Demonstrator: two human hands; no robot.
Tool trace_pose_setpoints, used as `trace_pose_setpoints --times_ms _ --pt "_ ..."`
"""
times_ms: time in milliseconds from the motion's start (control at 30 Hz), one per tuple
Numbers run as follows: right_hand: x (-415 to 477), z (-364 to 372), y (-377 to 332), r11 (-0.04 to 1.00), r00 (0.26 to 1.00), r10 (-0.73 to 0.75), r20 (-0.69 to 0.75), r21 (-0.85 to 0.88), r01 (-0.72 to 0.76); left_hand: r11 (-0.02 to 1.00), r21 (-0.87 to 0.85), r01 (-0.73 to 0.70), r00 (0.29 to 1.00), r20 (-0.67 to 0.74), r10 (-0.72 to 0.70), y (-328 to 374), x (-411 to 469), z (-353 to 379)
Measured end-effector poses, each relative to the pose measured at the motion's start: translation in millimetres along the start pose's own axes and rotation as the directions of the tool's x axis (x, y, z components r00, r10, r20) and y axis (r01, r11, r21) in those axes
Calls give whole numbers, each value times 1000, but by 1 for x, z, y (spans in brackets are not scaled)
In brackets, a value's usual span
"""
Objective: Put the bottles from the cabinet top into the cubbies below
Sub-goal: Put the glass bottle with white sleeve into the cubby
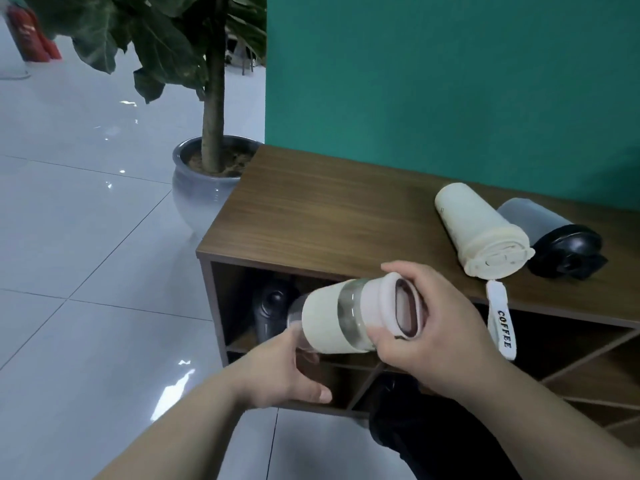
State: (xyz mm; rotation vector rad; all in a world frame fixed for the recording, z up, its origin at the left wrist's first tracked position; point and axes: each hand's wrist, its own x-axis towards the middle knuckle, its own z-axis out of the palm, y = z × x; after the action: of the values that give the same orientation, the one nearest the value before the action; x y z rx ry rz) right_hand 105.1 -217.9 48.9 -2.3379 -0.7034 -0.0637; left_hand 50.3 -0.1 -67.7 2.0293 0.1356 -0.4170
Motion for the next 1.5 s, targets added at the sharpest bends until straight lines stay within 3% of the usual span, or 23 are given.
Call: trace_pose_setpoints --times_ms 133,333,467,733,833,1067,1500 --pt "1 31 30 985 967 21 255 -174 24 979 -158 126 983 -111 -144 -37 18 39" --pt "18 84 74 976 932 75 356 -219 5 988 45 147 948 -291 -128 -48 64 90" --pt "35 104 97 987 935 82 346 -161 -27 981 39 191 901 -404 -159 -51 97 103" --pt "53 130 121 983 934 183 306 -84 -165 973 46 227 878 -442 -183 -70 135 107" --pt "58 133 123 969 940 249 231 -66 -240 972 -10 234 865 -454 -213 -65 140 103" --pt "55 137 131 948 919 312 239 -17 -318 958 -119 262 813 -508 -285 -60 139 111" --pt "50 149 131 913 914 395 91 74 -402 952 -125 278 830 -468 -304 -64 144 108"
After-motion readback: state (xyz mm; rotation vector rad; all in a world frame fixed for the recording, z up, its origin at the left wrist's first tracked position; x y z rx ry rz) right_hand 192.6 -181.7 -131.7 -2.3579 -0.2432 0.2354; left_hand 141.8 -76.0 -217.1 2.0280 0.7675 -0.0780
